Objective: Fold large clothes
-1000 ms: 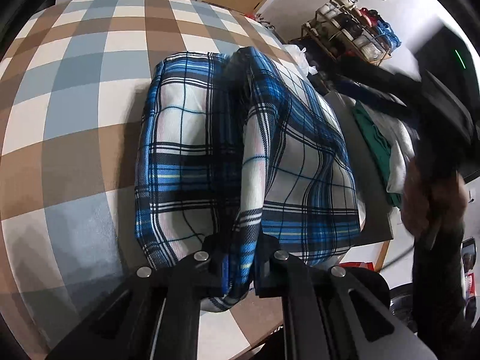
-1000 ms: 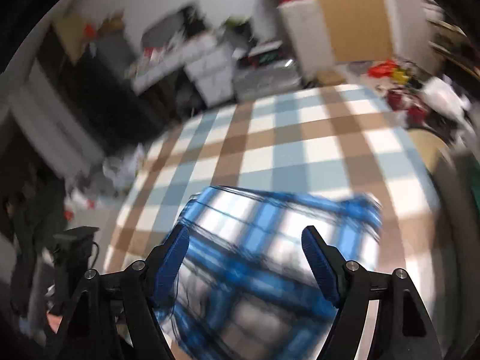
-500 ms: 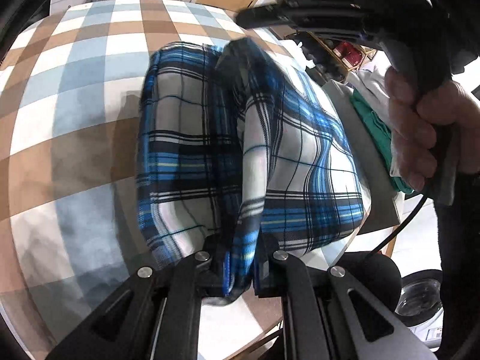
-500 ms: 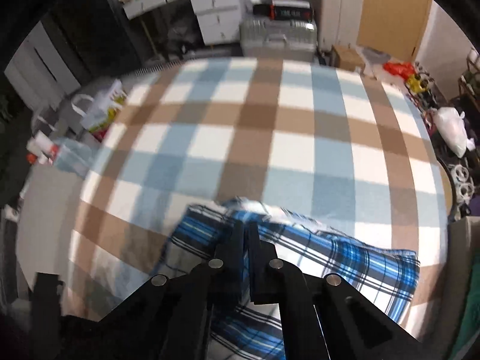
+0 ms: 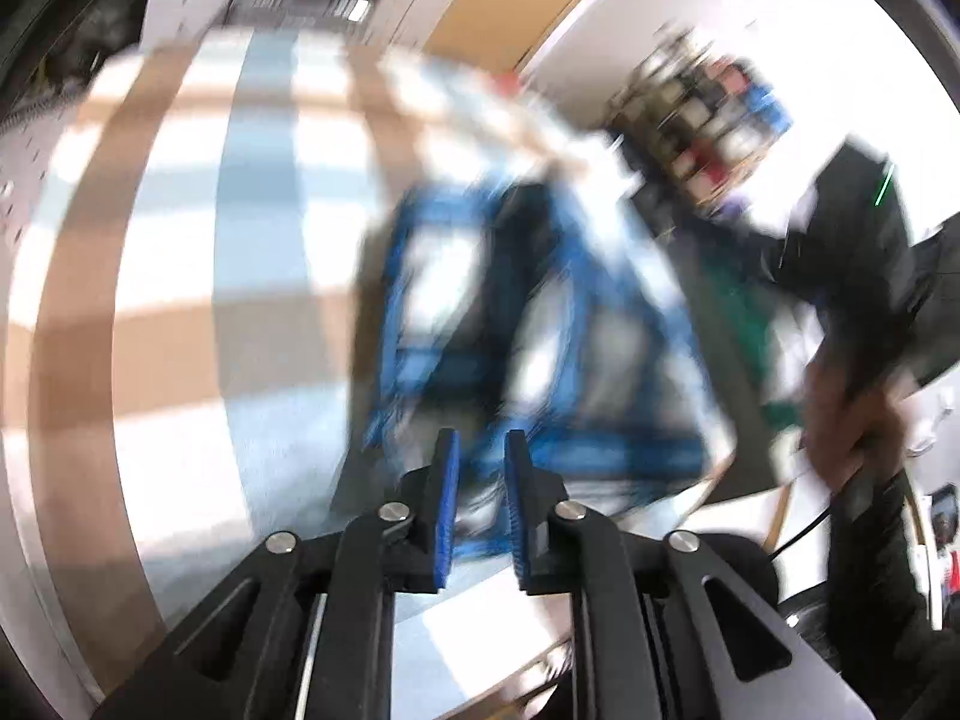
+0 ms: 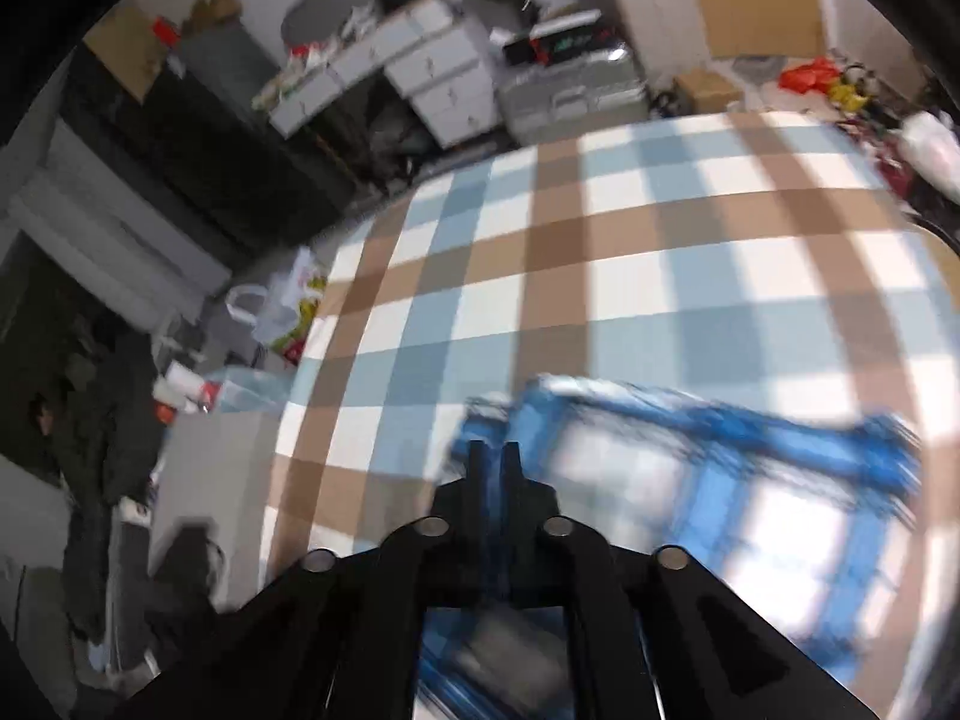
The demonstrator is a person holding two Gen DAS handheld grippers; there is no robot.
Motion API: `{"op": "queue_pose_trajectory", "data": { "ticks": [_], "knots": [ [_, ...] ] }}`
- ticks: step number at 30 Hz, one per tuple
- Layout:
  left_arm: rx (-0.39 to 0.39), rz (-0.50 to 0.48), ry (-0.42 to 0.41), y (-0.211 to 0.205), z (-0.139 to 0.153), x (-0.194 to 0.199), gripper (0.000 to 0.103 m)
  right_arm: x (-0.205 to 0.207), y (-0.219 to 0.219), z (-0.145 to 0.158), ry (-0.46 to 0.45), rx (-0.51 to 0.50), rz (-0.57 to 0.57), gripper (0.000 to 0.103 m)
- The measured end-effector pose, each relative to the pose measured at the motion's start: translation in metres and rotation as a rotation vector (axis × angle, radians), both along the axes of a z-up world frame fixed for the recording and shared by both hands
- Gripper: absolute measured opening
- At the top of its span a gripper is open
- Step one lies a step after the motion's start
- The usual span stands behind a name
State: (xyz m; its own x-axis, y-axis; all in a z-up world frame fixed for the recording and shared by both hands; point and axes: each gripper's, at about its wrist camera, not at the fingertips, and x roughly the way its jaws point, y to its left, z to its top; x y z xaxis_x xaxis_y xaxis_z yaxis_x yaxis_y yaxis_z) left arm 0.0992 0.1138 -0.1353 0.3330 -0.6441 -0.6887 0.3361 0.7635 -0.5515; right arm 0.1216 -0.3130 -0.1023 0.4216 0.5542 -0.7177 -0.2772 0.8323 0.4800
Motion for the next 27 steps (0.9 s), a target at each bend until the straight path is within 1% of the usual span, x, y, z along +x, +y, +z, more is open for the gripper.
{"op": "queue_pose_trajectory", "data": {
  "ticks": [1, 2, 3, 4, 5, 6, 7, 8, 9, 10, 11, 12, 13, 14, 16, 17, 18, 19, 20, 22, 23, 24, 25, 26, 27],
  "knots": [
    [-0.035, -0.004, -0.052, -0.001, 0.016, -0.003, 0.024, -0.017, -0.025, -0.001, 0.002, 0.051, -0.034, 0.041],
    [-0.06, -0.007, -0.093, -0.006, 0.026, -0.003, 0.03, -0.029, -0.039, -0.003, 0.001, 0.076, -0.055, 0.047],
    [-0.086, -0.011, -0.131, -0.012, 0.036, -0.002, 0.044, -0.044, -0.058, -0.009, 0.001, 0.109, -0.089, 0.047],
    [-0.119, -0.02, -0.161, -0.02, 0.044, 0.0, 0.054, -0.056, -0.071, -0.017, 0.008, 0.146, -0.116, 0.047],
    [-0.148, -0.038, -0.181, -0.032, 0.05, 0.005, 0.057, -0.063, -0.08, -0.026, 0.03, 0.18, -0.132, 0.047],
    [-0.157, -0.063, -0.186, -0.044, 0.051, 0.011, 0.058, -0.069, -0.088, -0.038, 0.064, 0.216, -0.143, 0.047],
    [-0.15, -0.089, -0.177, -0.059, 0.05, 0.018, 0.058, -0.074, -0.095, -0.053, 0.109, 0.269, -0.16, 0.047],
    [-0.121, -0.109, -0.137, -0.078, 0.041, 0.03, 0.058, -0.077, -0.1, -0.072, 0.161, 0.309, -0.18, 0.047],
    [-0.107, -0.124, -0.099, -0.092, 0.03, 0.038, 0.058, -0.078, -0.099, -0.092, 0.22, 0.326, -0.175, 0.047],
    [-0.08, -0.153, -0.042, -0.111, 0.013, 0.049, 0.058, -0.077, -0.097, -0.106, 0.246, 0.328, -0.169, 0.042],
    [-0.042, -0.159, -0.012, -0.12, 0.0, 0.056, 0.058, -0.077, -0.095, -0.116, 0.244, 0.311, -0.174, 0.03],
    [0.028, -0.134, 0.024, -0.128, -0.018, 0.066, 0.058, -0.075, -0.088, -0.125, 0.248, 0.243, -0.179, 0.021],
    [0.062, -0.111, 0.076, -0.131, -0.04, 0.076, 0.058, -0.072, -0.086, -0.124, 0.259, 0.203, -0.178, 0.008],
    [0.054, -0.096, 0.106, -0.13, -0.053, 0.082, 0.057, -0.069, -0.084, -0.123, 0.254, 0.199, -0.165, 0.008],
    [0.014, -0.075, 0.139, -0.119, -0.066, 0.089, 0.042, -0.066, -0.084, -0.126, 0.258, 0.201, -0.152, 0.001],
    [-0.004, -0.057, 0.16, -0.111, -0.066, 0.092, 0.037, -0.065, -0.086, -0.126, 0.263, 0.21, -0.151, 0.001],
    [-0.017, -0.035, 0.183, -0.103, -0.067, 0.093, 0.025, -0.065, -0.086, -0.126, 0.265, 0.217, -0.145, 0.001],
    [-0.038, -0.011, 0.208, -0.093, -0.07, 0.096, 0.017, -0.066, -0.087, -0.123, 0.264, 0.221, -0.152, 0.001],
    [-0.042, -0.006, 0.22, -0.09, -0.068, 0.094, 0.016, -0.069, -0.087, -0.119, 0.255, 0.219, -0.148, 0.007],
    [-0.043, -0.005, 0.228, -0.086, -0.057, 0.09, 0.017, -0.075, -0.083, -0.109, 0.211, 0.239, -0.108, 0.01],
    [-0.069, -0.009, 0.19, -0.085, -0.043, 0.083, 0.018, -0.078, -0.079, -0.107, 0.2, 0.251, -0.088, 0.01],
    [-0.098, -0.019, 0.127, -0.087, -0.024, 0.076, 0.021, -0.078, -0.073, -0.107, 0.206, 0.252, -0.065, 0.01],
    [-0.118, -0.028, 0.077, -0.091, -0.011, 0.072, 0.036, -0.078, -0.064, -0.111, 0.221, 0.227, -0.039, 0.01],
    [-0.118, -0.036, 0.015, -0.098, 0.004, 0.07, 0.05, -0.075, -0.052, -0.116, 0.242, 0.186, -0.007, 0.009],
    [-0.1, -0.039, -0.017, -0.105, 0.012, 0.07, 0.081, -0.073, -0.044, -0.119, 0.255, 0.163, 0.014, 0.007]
  ]
}}
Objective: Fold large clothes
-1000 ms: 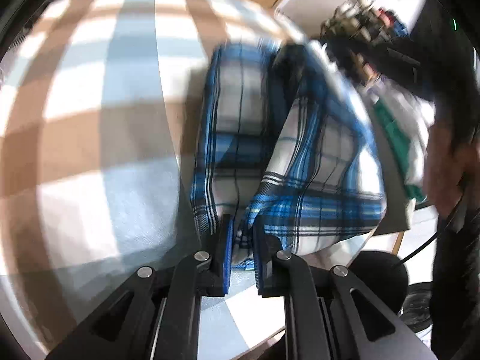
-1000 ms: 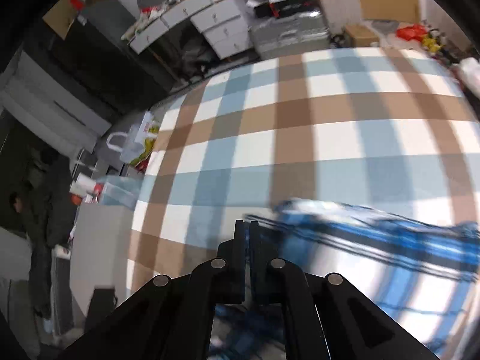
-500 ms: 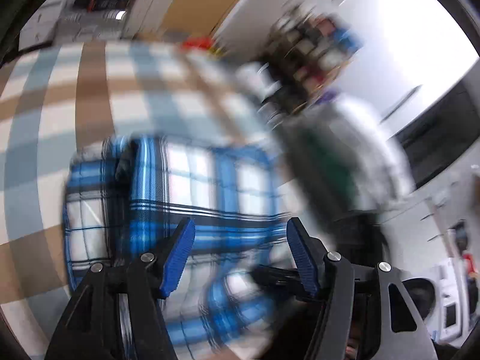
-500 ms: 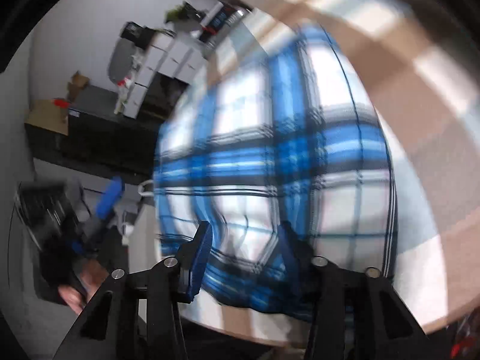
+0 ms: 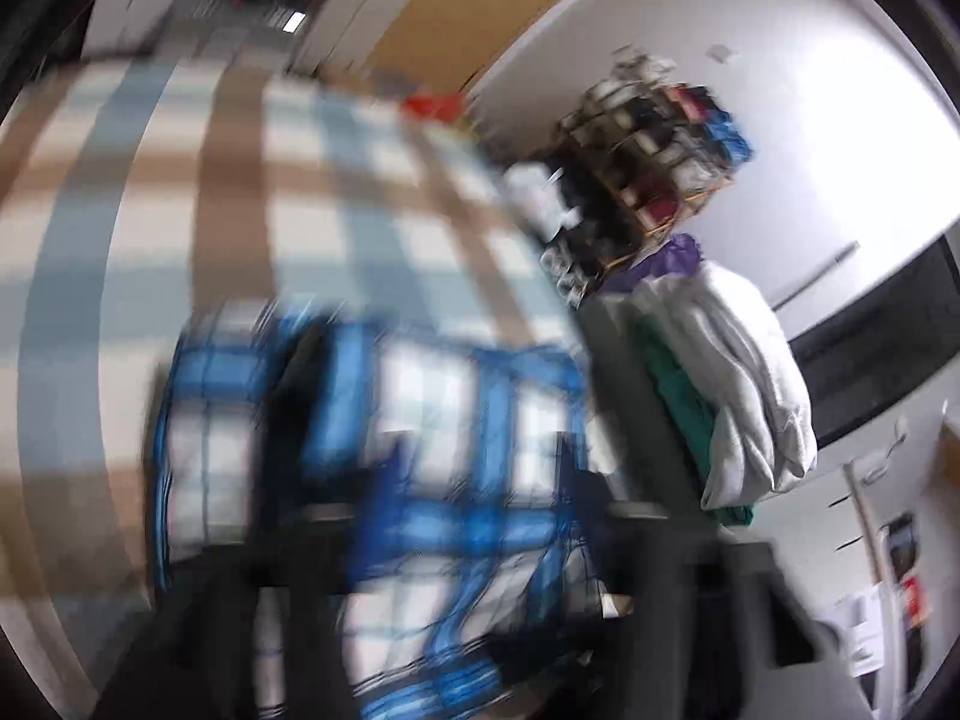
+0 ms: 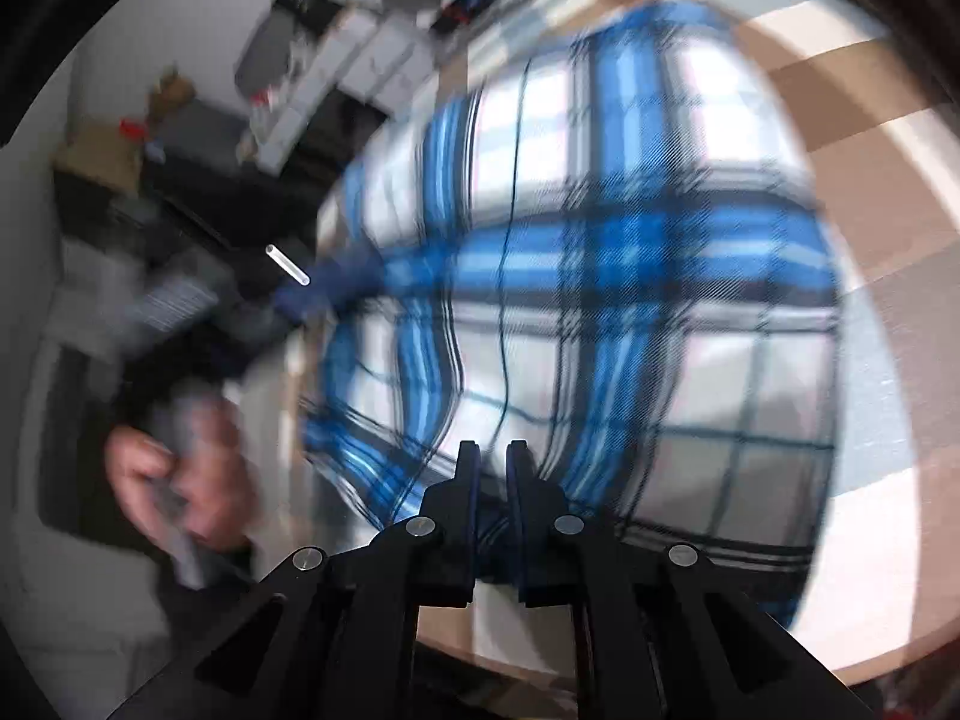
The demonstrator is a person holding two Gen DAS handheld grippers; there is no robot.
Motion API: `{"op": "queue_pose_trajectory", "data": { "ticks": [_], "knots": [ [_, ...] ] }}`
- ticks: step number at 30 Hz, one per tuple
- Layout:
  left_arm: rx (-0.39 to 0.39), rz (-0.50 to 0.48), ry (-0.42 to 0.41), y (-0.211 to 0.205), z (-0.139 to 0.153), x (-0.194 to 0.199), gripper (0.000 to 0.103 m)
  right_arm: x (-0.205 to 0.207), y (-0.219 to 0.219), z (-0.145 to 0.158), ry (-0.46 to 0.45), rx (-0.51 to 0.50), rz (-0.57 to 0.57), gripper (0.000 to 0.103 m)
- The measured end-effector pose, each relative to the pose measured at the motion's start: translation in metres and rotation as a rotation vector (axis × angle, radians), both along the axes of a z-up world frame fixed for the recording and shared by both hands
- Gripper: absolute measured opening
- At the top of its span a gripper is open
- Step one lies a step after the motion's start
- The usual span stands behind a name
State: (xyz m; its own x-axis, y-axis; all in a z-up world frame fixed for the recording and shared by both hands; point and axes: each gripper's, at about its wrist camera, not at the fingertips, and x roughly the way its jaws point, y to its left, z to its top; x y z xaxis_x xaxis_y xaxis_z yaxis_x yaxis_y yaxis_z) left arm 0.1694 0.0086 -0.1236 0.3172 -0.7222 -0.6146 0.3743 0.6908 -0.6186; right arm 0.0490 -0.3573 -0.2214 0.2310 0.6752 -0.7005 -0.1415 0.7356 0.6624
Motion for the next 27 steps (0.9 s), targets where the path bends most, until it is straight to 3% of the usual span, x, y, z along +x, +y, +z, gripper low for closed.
{"op": "queue_pose_trajectory", "data": {
  "ticks": [2, 4, 6, 8, 11, 12, 13, 16, 18, 20, 22, 24, 25, 27],
  "knots": [
    [0.063, 0.003, -0.033, -0.018, 0.002, 0.01, 0.086, 0.005, 0.016, -0.003, -0.001, -0.055, 0.039, 0.005],
    [0.141, -0.019, 0.043, -0.037, -0.026, 0.029, 0.085, 0.004, 0.023, 0.0, -0.029, -0.093, 0.048, 0.004],
    [0.165, -0.018, 0.101, -0.036, -0.054, 0.038, 0.085, 0.004, 0.021, -0.002, -0.021, -0.066, 0.04, 0.004],
    [0.186, -0.042, 0.074, -0.038, -0.062, 0.038, 0.084, 0.003, 0.013, -0.007, 0.005, -0.024, 0.032, 0.0],
    [0.14, -0.02, 0.101, -0.028, -0.061, 0.041, 0.082, 0.007, 0.003, -0.01, 0.043, 0.062, 0.016, 0.001],
    [0.117, -0.005, 0.108, -0.024, -0.061, 0.045, 0.077, 0.007, -0.001, -0.009, 0.048, 0.098, 0.004, 0.003],
    [0.095, 0.01, 0.122, -0.015, -0.058, 0.043, 0.068, 0.005, -0.007, -0.005, 0.031, 0.137, -0.012, 0.007],
    [0.012, 0.017, 0.144, 0.006, -0.042, 0.031, 0.068, 0.0, -0.025, 0.022, -0.118, 0.118, -0.089, 0.007],
    [-0.029, -0.033, 0.089, 0.01, -0.026, 0.009, 0.068, -0.003, -0.036, 0.04, -0.225, 0.074, -0.15, 0.016],
    [0.034, -0.092, 0.056, 0.002, -0.024, -0.01, 0.069, -0.001, -0.041, 0.037, -0.217, 0.026, -0.188, 0.035],
    [0.123, -0.161, 0.07, -0.011, -0.04, -0.023, 0.069, 0.011, -0.041, 0.017, -0.114, 0.011, -0.189, 0.034],
    [0.251, -0.193, 0.131, -0.018, -0.074, -0.028, 0.067, 0.02, -0.045, 0.002, -0.045, 0.013, -0.206, 0.023],
    [0.246, -0.187, 0.118, -0.016, -0.082, -0.031, 0.068, 0.021, -0.048, 0.0, -0.042, 0.0, -0.212, 0.013],
    [0.234, -0.171, 0.123, -0.011, -0.08, -0.036, 0.067, 0.024, -0.045, -0.002, -0.037, -0.019, -0.21, 0.011]
  ]
}}
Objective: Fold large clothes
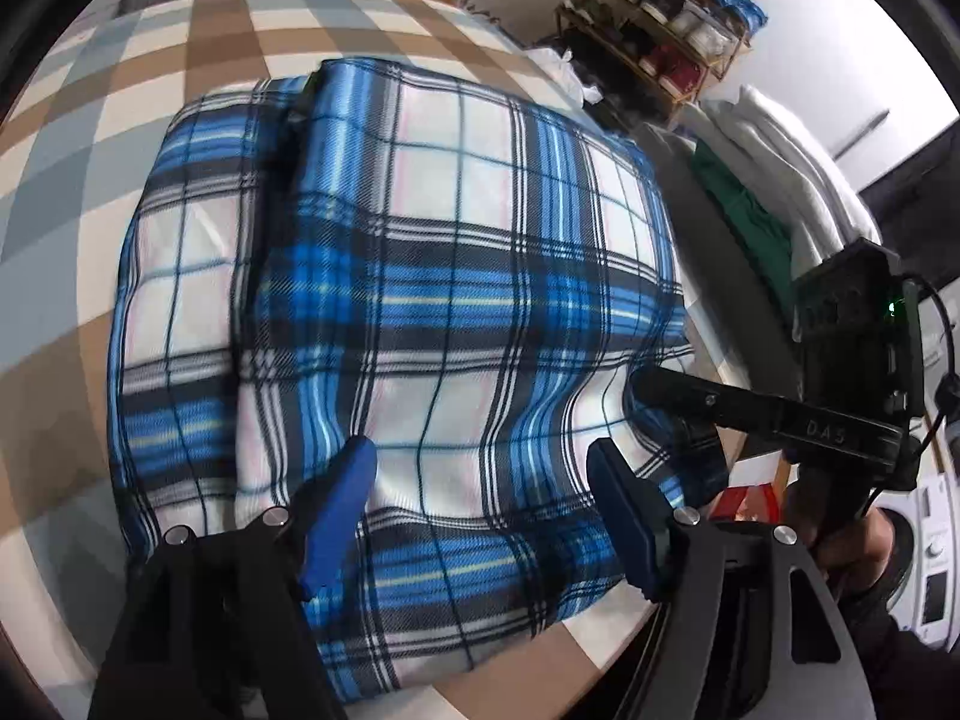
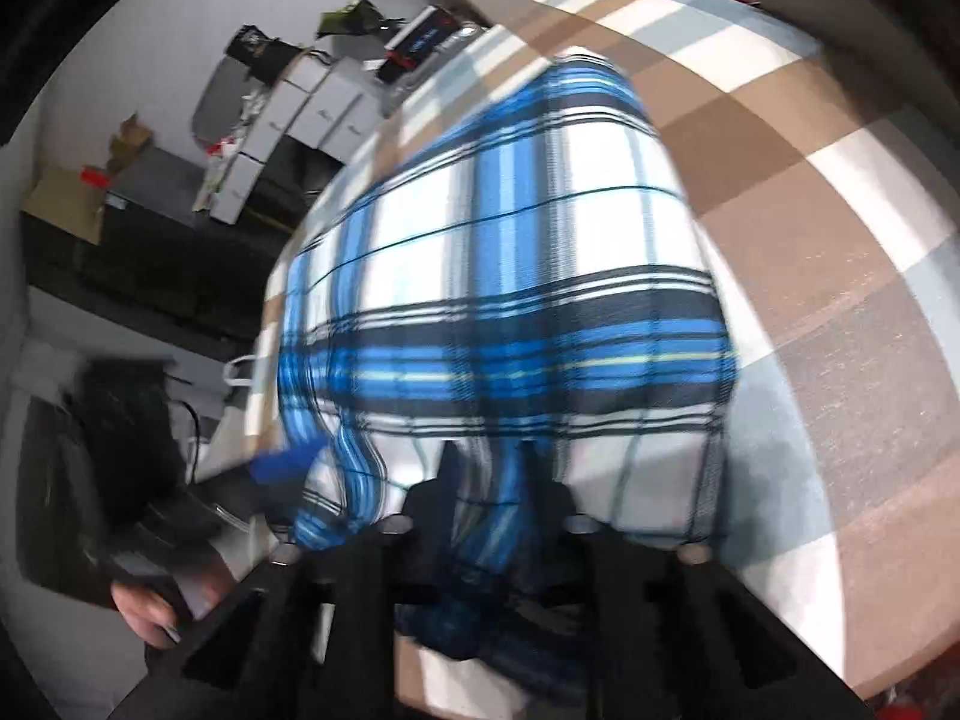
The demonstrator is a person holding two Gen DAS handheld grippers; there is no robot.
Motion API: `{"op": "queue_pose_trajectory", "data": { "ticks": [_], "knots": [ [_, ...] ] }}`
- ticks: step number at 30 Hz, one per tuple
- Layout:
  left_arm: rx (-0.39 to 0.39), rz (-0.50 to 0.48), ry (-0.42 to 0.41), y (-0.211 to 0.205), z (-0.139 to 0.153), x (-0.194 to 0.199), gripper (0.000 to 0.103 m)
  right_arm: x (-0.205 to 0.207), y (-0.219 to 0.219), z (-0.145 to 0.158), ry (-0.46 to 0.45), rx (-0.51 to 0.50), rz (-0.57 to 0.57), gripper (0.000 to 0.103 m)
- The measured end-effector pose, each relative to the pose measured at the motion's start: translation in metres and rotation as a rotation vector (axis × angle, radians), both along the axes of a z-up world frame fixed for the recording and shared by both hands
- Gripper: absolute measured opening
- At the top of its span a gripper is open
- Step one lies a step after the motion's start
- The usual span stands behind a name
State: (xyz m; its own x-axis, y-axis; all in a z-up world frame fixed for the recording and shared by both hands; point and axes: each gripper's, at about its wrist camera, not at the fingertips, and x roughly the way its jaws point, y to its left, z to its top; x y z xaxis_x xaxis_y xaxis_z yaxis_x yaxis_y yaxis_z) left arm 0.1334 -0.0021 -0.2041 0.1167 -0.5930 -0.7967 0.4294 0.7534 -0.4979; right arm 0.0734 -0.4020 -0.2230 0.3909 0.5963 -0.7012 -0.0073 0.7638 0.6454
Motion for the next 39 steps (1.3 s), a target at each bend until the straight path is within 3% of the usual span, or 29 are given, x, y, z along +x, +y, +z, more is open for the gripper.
{"op": "queue_pose_trajectory", "data": {
  "ticks": [5, 7, 10, 12, 16, 17, 19, 24, 27, 31, 32, 34, 37, 39],
  "knots": [
    [0.056, -0.019, -0.053, -0.003, 0.005, -0.016, 0.068, -0.002, 0.019, 0.038, -0.108, -0.109, 0.042, 0.016],
    [0.039, 0.0, -0.043, 0.001, 0.002, -0.02, 0.067, 0.012, 0.019, 0.065, -0.216, -0.125, 0.081, 0.014],
    [0.021, 0.003, -0.035, 0.007, 0.002, -0.019, 0.067, 0.04, 0.025, 0.093, -0.287, -0.209, 0.043, 0.016],
    [0.006, 0.005, -0.03, 0.012, 0.001, -0.015, 0.067, 0.067, 0.042, 0.091, -0.254, -0.292, 0.066, 0.015],
    [0.014, -0.001, -0.032, 0.017, 0.001, -0.017, 0.067, 0.103, 0.059, 0.028, -0.046, -0.449, 0.171, 0.011],
    [0.016, -0.003, -0.03, 0.018, 0.002, -0.018, 0.067, 0.103, 0.062, 0.028, -0.096, -0.465, 0.17, 0.009],
    [0.012, 0.001, -0.02, 0.02, 0.002, -0.017, 0.067, 0.1, 0.056, 0.031, -0.09, -0.498, 0.189, 0.009],
    [-0.026, 0.014, 0.028, 0.021, 0.001, -0.007, 0.067, 0.038, 0.042, 0.076, -0.176, -0.355, 0.223, 0.013],
    [-0.059, 0.027, 0.055, 0.028, -0.001, -0.003, 0.067, 0.006, 0.055, 0.082, -0.167, -0.285, 0.298, 0.013],
    [-0.06, 0.039, 0.061, 0.031, 0.0, -0.005, 0.067, -0.014, 0.07, 0.028, -0.012, -0.298, 0.383, 0.012],
    [-0.059, 0.044, 0.053, 0.032, 0.0, -0.006, 0.068, -0.013, 0.072, 0.008, 0.033, -0.307, 0.39, 0.002],
    [-0.051, 0.049, 0.058, 0.032, 0.0, -0.006, 0.068, -0.01, 0.064, -0.002, 0.016, -0.23, 0.349, 0.0],
    [-0.023, 0.047, 0.072, 0.026, 0.005, -0.006, 0.067, -0.008, 0.051, -0.006, 0.097, -0.132, 0.29, 0.0],
    [-0.048, 0.042, 0.043, 0.021, 0.017, -0.006, 0.066, -0.014, 0.045, 0.004, 0.059, -0.137, 0.277, 0.001]
  ]
}}
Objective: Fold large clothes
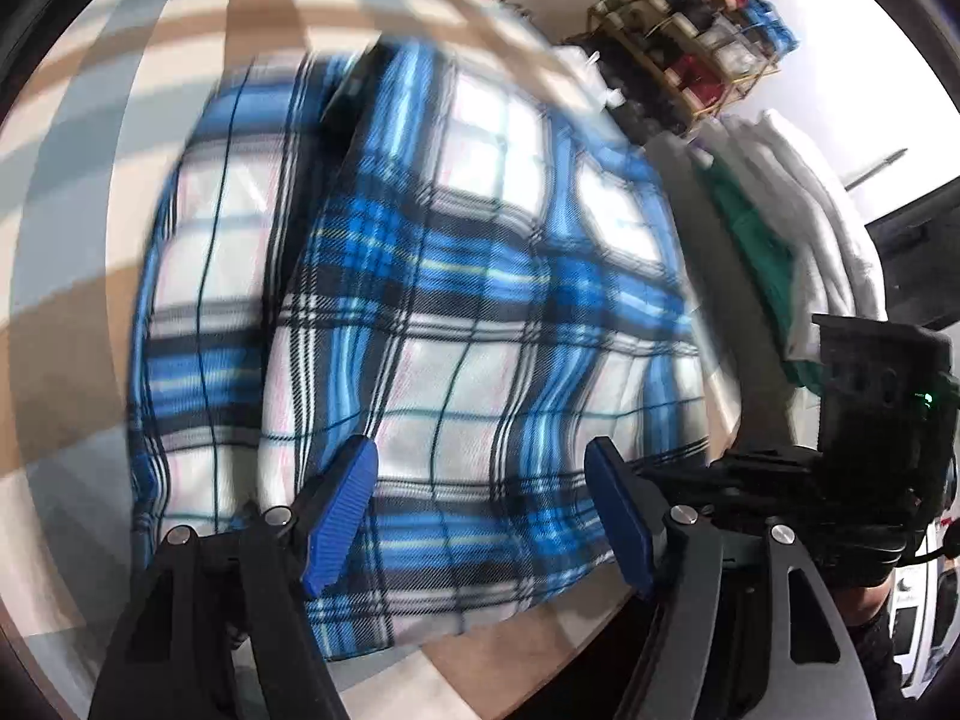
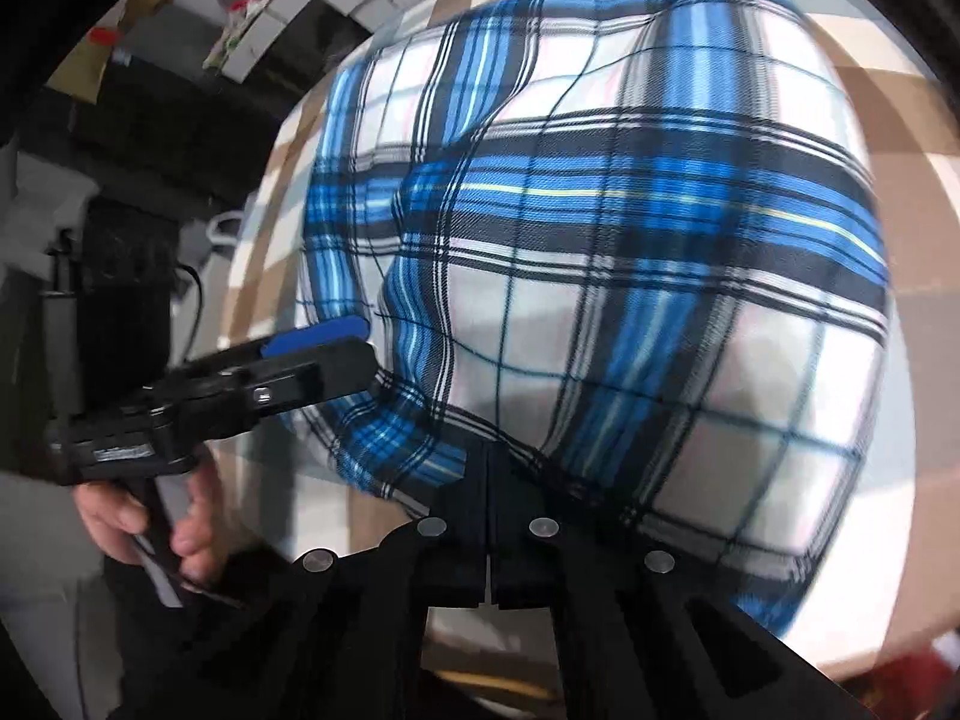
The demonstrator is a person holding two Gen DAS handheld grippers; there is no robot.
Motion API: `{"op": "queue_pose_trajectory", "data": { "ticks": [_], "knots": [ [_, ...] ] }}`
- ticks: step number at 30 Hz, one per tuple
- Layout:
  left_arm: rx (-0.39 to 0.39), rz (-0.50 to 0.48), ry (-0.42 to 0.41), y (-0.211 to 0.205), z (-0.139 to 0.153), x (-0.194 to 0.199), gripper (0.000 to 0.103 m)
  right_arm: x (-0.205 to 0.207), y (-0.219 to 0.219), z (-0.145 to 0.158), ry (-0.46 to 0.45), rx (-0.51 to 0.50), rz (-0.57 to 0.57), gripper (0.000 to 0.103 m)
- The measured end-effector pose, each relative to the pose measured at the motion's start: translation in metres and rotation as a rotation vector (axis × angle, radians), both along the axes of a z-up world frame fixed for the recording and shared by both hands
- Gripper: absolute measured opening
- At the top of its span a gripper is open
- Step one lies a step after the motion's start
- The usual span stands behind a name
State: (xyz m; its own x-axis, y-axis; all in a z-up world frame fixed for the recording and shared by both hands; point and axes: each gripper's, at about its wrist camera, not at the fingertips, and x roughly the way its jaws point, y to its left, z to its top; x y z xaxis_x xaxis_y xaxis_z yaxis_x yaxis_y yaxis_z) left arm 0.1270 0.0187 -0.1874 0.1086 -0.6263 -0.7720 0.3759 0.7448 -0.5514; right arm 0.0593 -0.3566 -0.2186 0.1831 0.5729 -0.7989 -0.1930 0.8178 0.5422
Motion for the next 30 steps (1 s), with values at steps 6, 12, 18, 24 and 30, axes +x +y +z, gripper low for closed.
{"op": "queue_pose_trajectory", "data": {
  "ticks": [6, 12, 18, 24, 30],
  "knots": [
    [-0.086, -0.04, -0.169, -0.024, 0.048, 0.016, 0.067, -0.008, -0.023, -0.01, -0.002, 0.024, -0.083, 0.005],
    [-0.05, 0.076, -0.09, -0.04, 0.008, 0.072, 0.067, 0.0, -0.023, -0.019, 0.026, 0.095, -0.097, 0.003],
    [-0.037, 0.086, -0.094, -0.037, 0.007, 0.071, 0.066, -0.004, -0.016, -0.015, -0.019, 0.078, -0.066, 0.003],
    [0.127, 0.155, -0.276, -0.006, 0.04, 0.031, 0.071, -0.008, -0.04, -0.005, -0.105, 0.204, -0.159, 0.028],
    [0.219, 0.228, -0.176, 0.039, 0.01, 0.032, 0.082, -0.015, -0.073, 0.001, -0.141, 0.294, -0.338, 0.05]
  ]
}}
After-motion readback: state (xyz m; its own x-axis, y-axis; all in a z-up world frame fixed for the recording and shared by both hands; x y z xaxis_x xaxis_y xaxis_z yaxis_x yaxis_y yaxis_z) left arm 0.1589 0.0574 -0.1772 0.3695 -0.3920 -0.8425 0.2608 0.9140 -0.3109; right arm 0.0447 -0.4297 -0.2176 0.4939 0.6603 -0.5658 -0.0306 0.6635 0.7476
